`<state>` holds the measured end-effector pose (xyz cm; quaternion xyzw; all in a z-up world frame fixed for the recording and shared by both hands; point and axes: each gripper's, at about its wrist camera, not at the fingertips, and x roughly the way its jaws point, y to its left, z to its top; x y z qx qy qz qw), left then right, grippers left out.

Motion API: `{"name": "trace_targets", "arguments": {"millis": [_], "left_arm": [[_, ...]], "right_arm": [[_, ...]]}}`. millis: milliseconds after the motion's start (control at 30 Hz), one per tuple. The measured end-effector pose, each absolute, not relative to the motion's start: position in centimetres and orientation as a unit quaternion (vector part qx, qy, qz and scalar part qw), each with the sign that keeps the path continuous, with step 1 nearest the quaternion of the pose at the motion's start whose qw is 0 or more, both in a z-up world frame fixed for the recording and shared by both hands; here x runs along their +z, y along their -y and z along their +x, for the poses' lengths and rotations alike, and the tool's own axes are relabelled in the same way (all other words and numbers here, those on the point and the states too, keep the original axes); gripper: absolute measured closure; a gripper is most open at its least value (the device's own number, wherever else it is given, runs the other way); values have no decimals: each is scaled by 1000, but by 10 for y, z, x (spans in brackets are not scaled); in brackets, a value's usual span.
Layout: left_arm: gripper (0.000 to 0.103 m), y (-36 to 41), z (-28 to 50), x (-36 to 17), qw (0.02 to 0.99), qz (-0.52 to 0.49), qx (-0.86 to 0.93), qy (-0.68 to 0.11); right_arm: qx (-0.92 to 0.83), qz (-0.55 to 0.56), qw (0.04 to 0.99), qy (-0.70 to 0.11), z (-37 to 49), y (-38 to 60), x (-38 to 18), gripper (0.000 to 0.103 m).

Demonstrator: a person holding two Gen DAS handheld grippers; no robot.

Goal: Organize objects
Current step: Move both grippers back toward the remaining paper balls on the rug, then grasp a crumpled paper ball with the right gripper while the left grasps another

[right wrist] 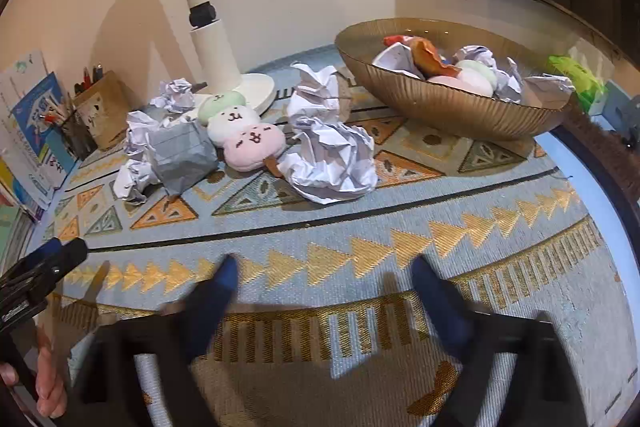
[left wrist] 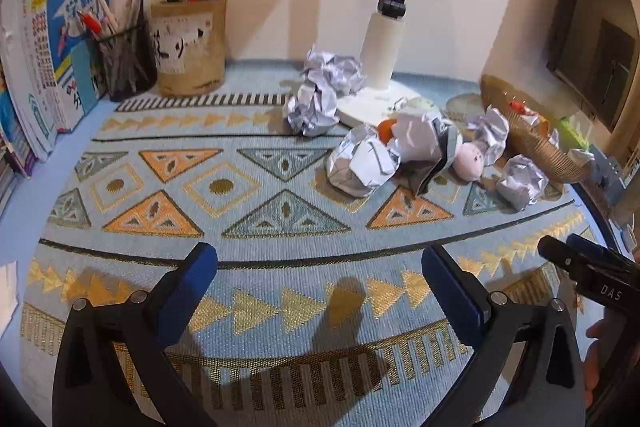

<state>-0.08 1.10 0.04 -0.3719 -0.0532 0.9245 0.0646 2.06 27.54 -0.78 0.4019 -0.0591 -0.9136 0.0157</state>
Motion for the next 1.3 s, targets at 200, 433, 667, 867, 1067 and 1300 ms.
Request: {"name": "trace_targets", "arguments": {"millis": [200,433,667,867,1067,1300], "left_arm": [[1,-12,0,-1,70,-380,921,53],[1,-5,-3,-4,70,-392,915,73],[1,14,-53,27,95,-406,907,67],[2,24,-135,12,127,-420,896,65],[16,10,-176,-8,147,-427,890,67],[63,4,-177,-17,147,-427,890,68]], "right_arm": [[-908,412,19,67,17,-277,-11,9],[-907,415,21,66,16,-278,-12,9],[-884,426,55,184,-5,-307,-6,9],[-891,442,27,102,-54,-283,-8,9],[-895,438,5,86,-70,-279,-19,9],[-904,424,5,59,-67,-272,-19,34]]}}
